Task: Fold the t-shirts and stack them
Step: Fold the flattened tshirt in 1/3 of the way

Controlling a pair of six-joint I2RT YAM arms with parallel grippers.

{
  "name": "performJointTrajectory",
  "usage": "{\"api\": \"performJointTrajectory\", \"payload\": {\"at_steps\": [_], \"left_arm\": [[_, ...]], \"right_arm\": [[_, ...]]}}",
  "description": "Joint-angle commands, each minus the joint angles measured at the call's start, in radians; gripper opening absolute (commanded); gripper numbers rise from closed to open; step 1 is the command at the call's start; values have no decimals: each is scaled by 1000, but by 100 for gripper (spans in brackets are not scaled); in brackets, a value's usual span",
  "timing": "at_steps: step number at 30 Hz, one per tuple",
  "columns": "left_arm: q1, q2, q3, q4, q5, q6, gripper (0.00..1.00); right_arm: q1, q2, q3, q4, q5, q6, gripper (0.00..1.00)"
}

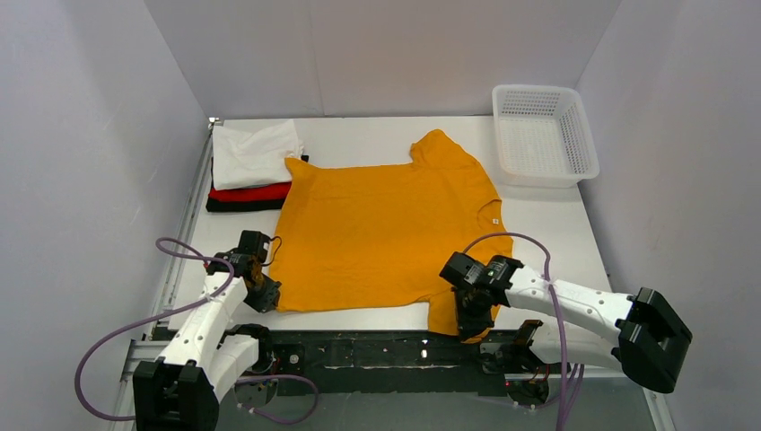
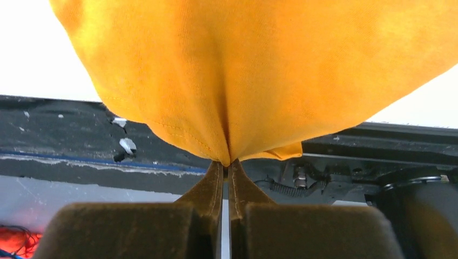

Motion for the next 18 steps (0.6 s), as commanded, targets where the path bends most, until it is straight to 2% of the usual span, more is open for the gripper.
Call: {"api": "performJointTrajectory", "payload": {"at_steps": [1,3,7,18], "left_arm": [[1,-31,-25,-174,-48,-15,0],[1,-23,-4,-164,-46,-9,0],[0,11,62,-146,-45,-9,0],[0,183,248,-91,-91,-34,0]], "right_arm": [[10,-37,49,-104,-27,4,1],[3,-26,103,-132,54,-13,1],[-66,12,218,-123,121,-89,1],[-334,211,559,-101,155,-408,1]]}}
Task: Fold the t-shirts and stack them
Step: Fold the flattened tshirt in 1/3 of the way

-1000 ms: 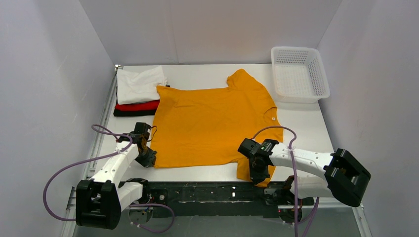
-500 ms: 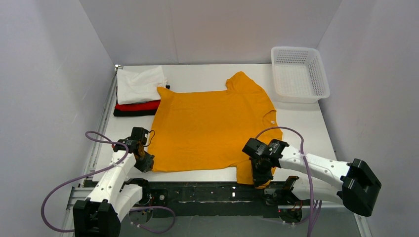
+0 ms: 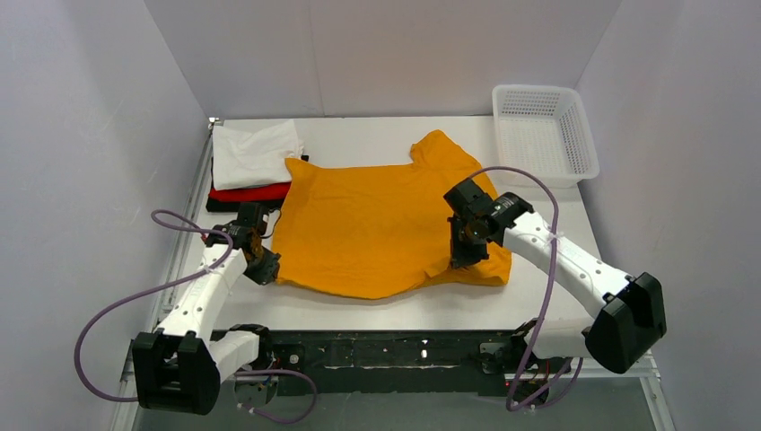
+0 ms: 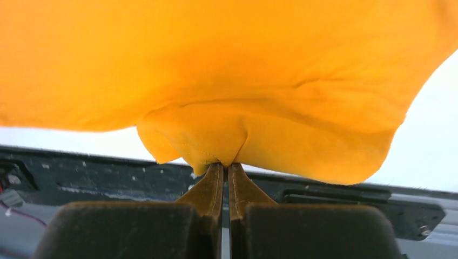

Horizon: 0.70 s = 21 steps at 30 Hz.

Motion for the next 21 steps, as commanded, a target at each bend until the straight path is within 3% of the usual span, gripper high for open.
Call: {"api": "performJointTrajectory", "payload": {"at_steps": [1,14,21], "left_arm": [[2,92,78,-83,-75,-20,0],[22,383,288,-60,-117,17,0],[33,478,338,-17,-138,56,0]], "right_arm": [[-80,91,147,-6,49,-153,1],[-235,342,405,78,-38,-415,1],[-279,547,592,33,-37,-460,1]]}}
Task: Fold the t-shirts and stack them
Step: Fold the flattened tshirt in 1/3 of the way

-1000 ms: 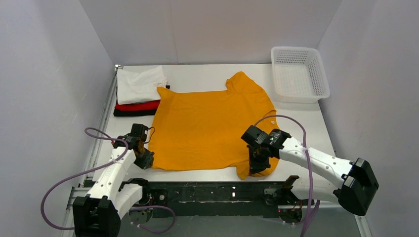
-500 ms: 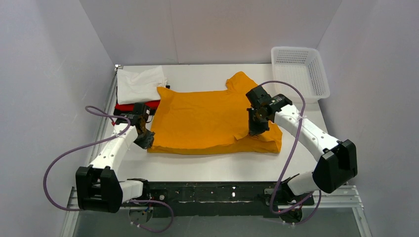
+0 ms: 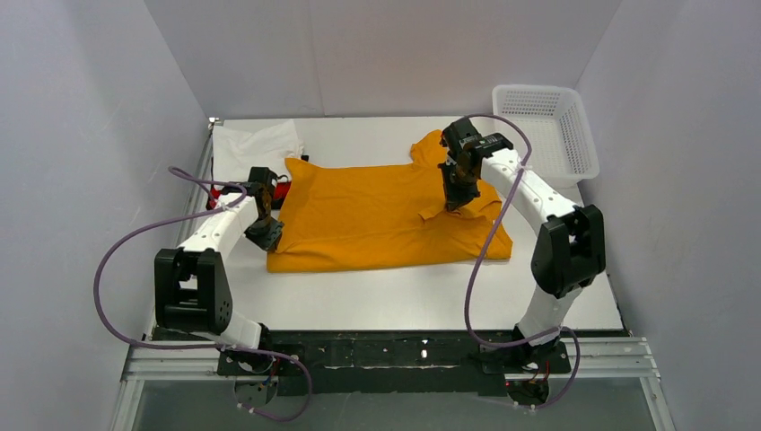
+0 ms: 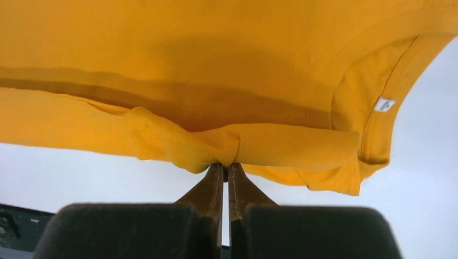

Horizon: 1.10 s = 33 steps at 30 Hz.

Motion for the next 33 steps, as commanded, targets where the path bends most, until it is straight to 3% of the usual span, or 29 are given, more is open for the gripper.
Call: {"api": "performJointTrajectory", "payload": {"at_steps": [1,6,8,10,13,15,17,18,20,25,28,30,33], "left_arm": [[13,64,62,-95,-60,30,0],[19,112,57,-36,-75,39,1],[20,122,69,-41,-72,43,22],[20,117,79,-37,-55,48,34],[20,75,92,-37,-23,59,72],[19,28,96,-42,-19,81,97],[18,-31,89,-54,-29,95,98],[17,-61,82,-57,-27,101,98],[18,-111,66,-56,-6,105,98],[-1,-137,43,-30,101,137,98],[-44,-69,41,66,233,182,98],[-78,25,67,136,321,221,98],[-192,243,165,173,332,324,98]], "right_arm": [[-29,104,130,-17,-6,-55,1],[-55,224,208,24,-22,-39,1],[-58,299,275,15,10,-40,5],[-61,365,352,27,42,-51,15],[-67,460,488,53,92,-56,30],[-68,494,592,20,151,-35,58],[-68,474,630,5,175,-20,74],[-68,444,611,16,189,-12,77],[-68,360,503,82,191,10,79],[-59,123,134,253,-33,78,82],[-59,42,-48,382,-119,89,82],[-61,52,-75,386,-84,94,82],[-84,115,-152,426,-53,123,82]]}}
